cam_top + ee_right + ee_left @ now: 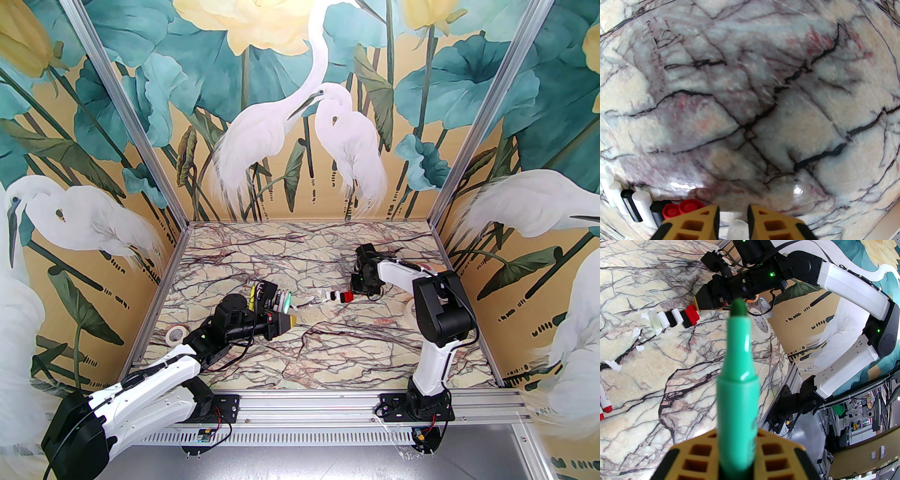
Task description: Open the pen caps
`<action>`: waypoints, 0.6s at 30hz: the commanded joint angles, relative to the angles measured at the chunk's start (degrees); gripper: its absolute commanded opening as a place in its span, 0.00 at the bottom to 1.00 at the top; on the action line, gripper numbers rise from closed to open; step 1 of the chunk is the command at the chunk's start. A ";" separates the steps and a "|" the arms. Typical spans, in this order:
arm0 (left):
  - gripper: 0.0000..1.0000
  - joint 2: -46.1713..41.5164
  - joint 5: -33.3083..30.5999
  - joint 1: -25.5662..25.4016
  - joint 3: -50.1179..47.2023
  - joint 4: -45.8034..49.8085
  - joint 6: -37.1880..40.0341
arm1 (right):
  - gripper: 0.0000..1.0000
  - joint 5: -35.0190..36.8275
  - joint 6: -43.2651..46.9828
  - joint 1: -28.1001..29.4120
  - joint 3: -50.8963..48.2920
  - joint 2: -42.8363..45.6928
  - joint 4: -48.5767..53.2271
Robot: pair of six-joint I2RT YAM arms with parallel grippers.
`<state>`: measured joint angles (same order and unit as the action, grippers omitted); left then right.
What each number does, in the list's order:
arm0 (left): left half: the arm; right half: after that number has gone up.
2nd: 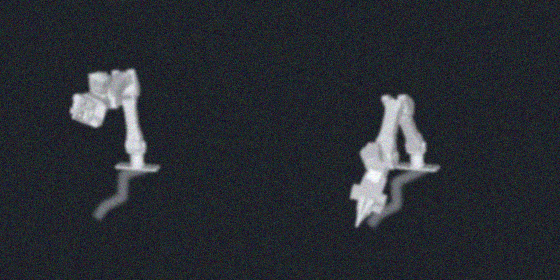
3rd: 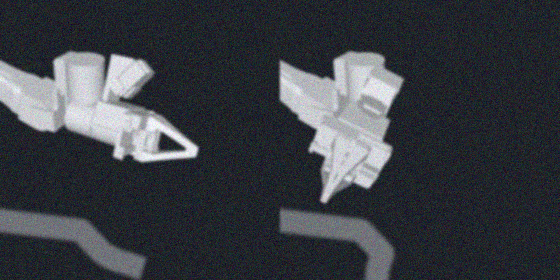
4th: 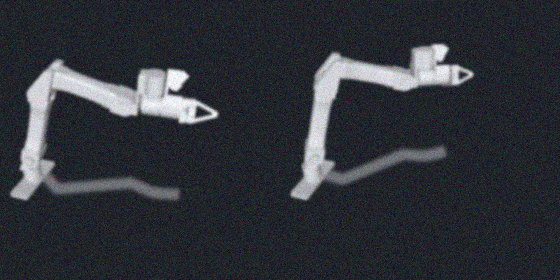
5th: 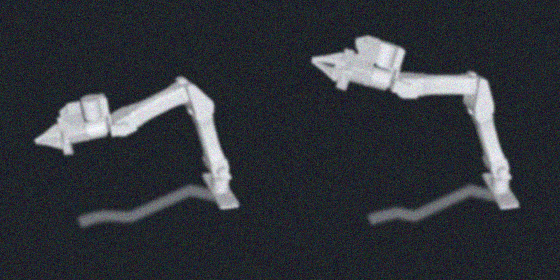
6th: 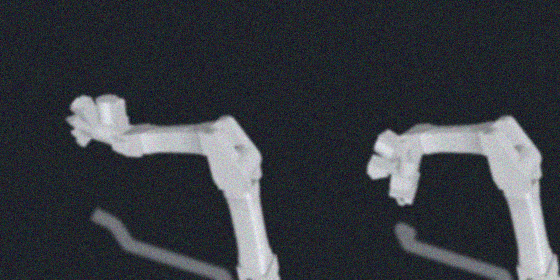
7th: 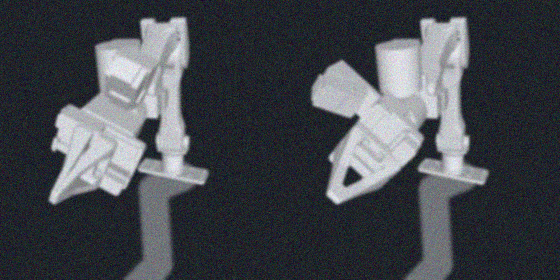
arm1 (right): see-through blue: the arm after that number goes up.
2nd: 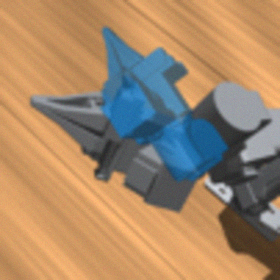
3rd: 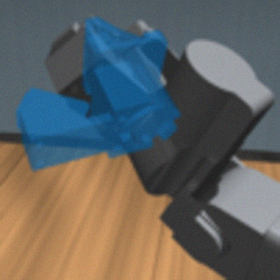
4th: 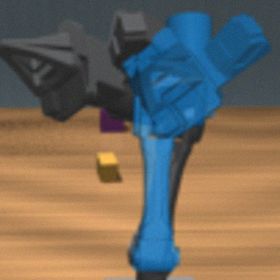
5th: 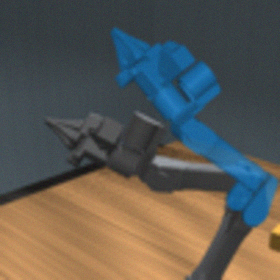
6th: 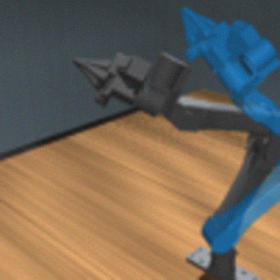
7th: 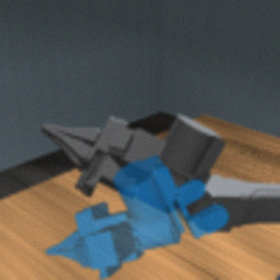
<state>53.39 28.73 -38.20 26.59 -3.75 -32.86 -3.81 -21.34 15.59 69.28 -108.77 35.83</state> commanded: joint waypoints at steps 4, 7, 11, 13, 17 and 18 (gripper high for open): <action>0.11 0.78 1.47 0.48 0.02 -1.13 -2.09 | 0.33 2.22 -0.19 0.14 1.30 0.76 0.45; 0.11 0.55 1.94 0.40 0.86 -0.04 -2.43 | 0.34 3.80 -0.10 0.31 0.42 3.55 1.35; 0.11 1.40 2.26 0.41 3.55 3.69 -1.12 | 0.35 4.17 -1.12 0.87 -2.23 8.97 1.92; 0.11 2.45 2.77 0.41 4.76 4.51 -1.06 | 0.36 3.77 -1.58 1.40 -3.58 11.22 1.64; 0.13 4.05 2.20 0.40 4.81 2.33 -1.29 | 0.38 4.43 -2.83 3.22 -7.71 15.37 -0.58; 0.14 4.53 1.67 0.40 4.91 1.92 -1.39 | 0.38 4.52 -3.36 3.59 -8.98 16.32 -1.36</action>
<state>56.77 29.82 -38.20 30.22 -1.45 -34.52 -0.58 -22.55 18.11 63.64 -94.37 35.75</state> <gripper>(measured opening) 0.203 0.375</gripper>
